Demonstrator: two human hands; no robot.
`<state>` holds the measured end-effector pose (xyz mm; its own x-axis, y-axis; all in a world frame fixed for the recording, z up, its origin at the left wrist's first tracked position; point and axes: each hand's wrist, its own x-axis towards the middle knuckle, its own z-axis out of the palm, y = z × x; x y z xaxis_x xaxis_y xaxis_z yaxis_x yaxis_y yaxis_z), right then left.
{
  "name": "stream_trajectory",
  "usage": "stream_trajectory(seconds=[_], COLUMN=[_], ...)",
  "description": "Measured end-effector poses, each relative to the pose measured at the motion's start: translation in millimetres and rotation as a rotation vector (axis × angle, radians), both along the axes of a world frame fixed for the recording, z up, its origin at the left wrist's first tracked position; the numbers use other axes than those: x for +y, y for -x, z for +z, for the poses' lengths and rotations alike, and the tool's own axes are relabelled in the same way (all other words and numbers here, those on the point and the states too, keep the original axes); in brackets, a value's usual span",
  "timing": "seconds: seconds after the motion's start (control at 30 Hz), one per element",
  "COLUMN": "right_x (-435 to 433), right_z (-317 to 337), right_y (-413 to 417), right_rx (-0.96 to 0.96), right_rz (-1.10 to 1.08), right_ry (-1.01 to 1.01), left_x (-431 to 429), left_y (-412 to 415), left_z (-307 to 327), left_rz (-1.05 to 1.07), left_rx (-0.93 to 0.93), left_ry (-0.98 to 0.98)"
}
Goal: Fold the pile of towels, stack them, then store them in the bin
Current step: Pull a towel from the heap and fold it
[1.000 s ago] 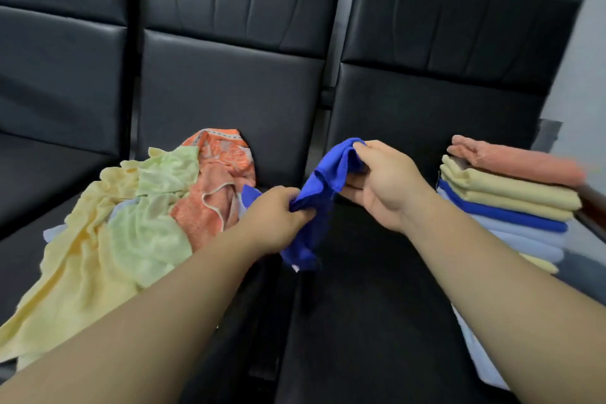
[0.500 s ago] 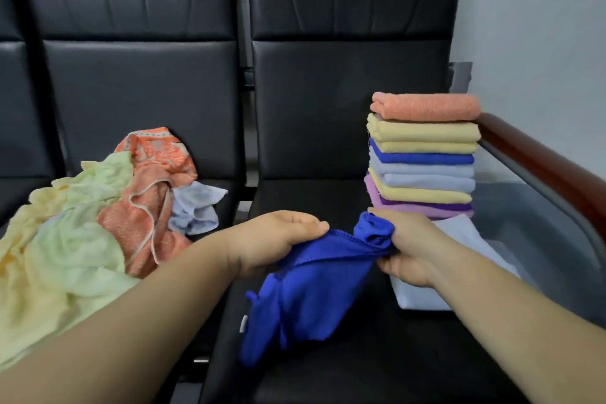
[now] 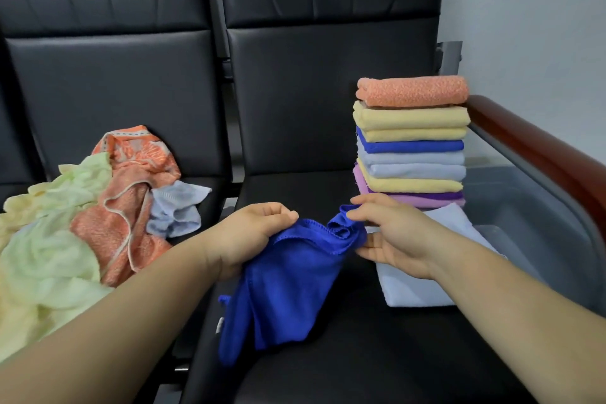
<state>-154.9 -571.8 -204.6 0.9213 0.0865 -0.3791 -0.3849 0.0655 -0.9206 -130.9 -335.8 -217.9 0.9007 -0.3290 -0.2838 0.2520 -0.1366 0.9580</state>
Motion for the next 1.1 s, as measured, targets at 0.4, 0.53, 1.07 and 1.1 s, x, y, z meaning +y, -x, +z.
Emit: stream_trajectory(seconds=[0.4, 0.53, 1.07, 1.1], right_x=[10, 10, 29, 29], right_z=[-19, -27, -47, -47], right_y=[-3, -4, -6, -7], right_rx=[-0.085, -0.081, -0.327, -0.329], right_rz=[0.076, 0.070, 0.477, 0.478], right_ry=[0.463, 0.495, 0.945, 0.955], left_x=[23, 28, 33, 34], left_y=[-3, 0, 0, -1], left_z=[6, 13, 12, 11], left_rz=[-0.171, -0.347, -0.476, -0.482], left_rx=[-0.266, -0.407, -0.501, -0.504], left_ry=[-0.155, -0.316, -0.834, -0.860])
